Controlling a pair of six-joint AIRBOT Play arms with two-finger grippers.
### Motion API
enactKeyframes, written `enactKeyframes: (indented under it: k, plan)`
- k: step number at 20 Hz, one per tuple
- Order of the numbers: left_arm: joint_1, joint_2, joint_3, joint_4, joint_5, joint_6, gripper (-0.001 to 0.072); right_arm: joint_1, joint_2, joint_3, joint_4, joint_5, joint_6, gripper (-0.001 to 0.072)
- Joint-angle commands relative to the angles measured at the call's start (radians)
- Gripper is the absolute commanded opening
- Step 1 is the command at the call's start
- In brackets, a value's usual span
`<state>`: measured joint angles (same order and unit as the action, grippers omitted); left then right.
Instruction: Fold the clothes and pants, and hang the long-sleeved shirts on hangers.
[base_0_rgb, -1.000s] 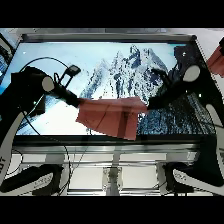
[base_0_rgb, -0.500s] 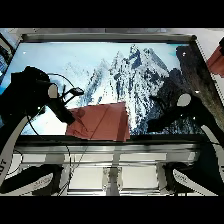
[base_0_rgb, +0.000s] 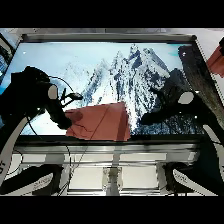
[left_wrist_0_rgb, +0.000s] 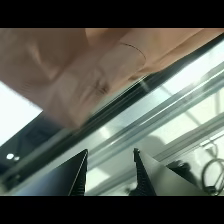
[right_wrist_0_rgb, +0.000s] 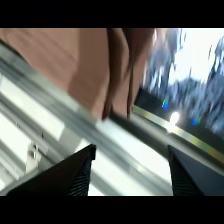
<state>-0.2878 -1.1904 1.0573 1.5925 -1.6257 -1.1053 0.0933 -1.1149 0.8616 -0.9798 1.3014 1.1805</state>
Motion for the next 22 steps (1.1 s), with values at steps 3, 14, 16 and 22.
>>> enactKeyframes:
  k: [3, 14, 16, 22]
  plan:
    - [0.063, 0.12, 0.0, 0.17, -0.019, -0.217, 0.0336, 0.0, -0.039, 0.058, 0.015, -0.199, -0.05, 0.0554]
    - [0.255, 0.333, 0.0, 0.151, 0.163, -0.339, 0.0336, 0.009, -0.434, 0.163, 0.293, -0.177, -0.231, 0.0689]
    - [0.256, 0.332, 0.0, 0.15, 0.164, -0.34, 0.0336, 0.035, -0.452, 0.183, 0.293, -0.153, -0.247, 0.069]
    - [0.256, 0.332, 0.0, 0.15, 0.164, -0.358, 0.0336, 0.15, -0.453, 0.183, 0.242, -0.18, -0.254, 0.069]
